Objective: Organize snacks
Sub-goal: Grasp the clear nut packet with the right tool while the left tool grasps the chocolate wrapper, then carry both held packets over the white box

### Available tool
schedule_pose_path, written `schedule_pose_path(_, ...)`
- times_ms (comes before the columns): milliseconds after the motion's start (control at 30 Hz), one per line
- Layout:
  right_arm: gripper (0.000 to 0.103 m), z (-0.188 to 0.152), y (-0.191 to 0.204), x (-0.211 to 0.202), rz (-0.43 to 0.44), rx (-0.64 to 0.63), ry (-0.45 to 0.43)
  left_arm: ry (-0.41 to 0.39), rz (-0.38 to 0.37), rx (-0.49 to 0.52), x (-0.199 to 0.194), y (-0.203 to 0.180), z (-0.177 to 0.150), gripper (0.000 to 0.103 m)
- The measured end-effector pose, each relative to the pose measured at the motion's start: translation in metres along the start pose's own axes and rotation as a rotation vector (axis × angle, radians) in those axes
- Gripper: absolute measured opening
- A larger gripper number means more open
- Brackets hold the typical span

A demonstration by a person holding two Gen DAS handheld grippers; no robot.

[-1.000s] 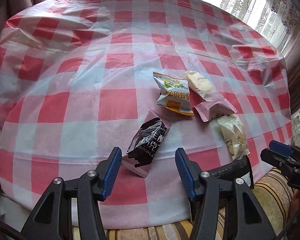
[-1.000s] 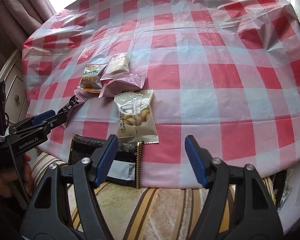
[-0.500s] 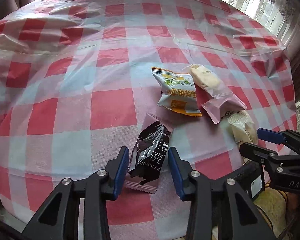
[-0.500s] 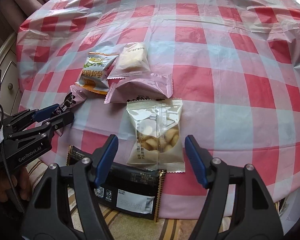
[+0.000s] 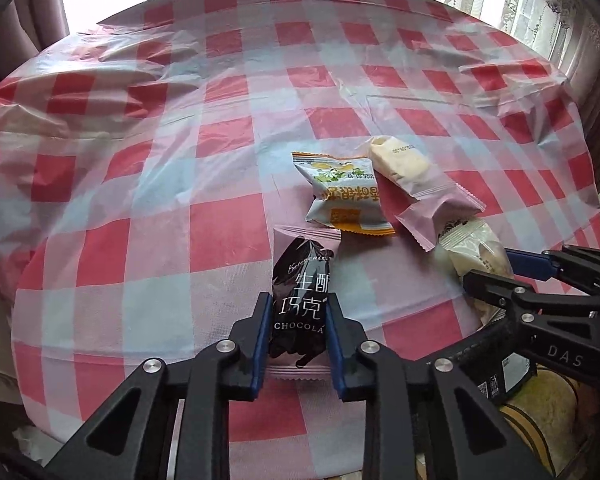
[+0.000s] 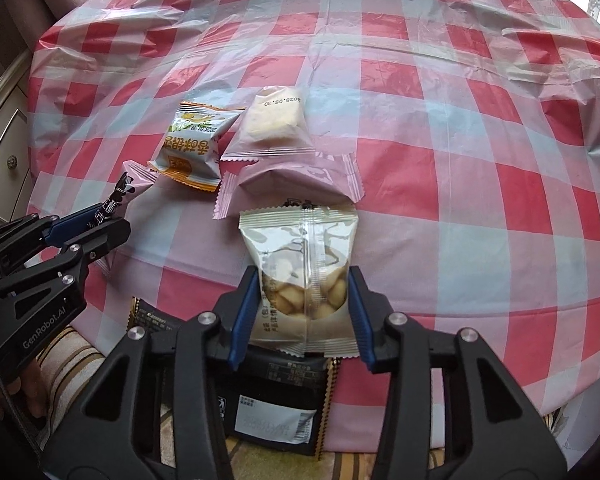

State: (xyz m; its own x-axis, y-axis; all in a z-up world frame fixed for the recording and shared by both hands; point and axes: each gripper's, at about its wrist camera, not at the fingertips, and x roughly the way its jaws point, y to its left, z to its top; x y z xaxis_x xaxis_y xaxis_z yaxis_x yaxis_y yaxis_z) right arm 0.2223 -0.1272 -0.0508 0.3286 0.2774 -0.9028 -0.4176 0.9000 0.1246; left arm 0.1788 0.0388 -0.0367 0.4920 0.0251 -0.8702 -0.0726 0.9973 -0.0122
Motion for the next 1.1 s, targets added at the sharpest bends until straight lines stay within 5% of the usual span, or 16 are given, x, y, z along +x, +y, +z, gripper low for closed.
schedule_pose_path(467,0.045,-0.013,-0.023,-0.039,0.065,0.084,-0.105,-0.044,0.014,0.019,-0.03,-0.026,0.0,0.026)
schedule_pose_path(1100,0.045,-0.066,-0.109,-0.093,0.115,0.285,-0.184,-0.077,-0.129,0.124,-0.055,-0.122,0.007,0.026)
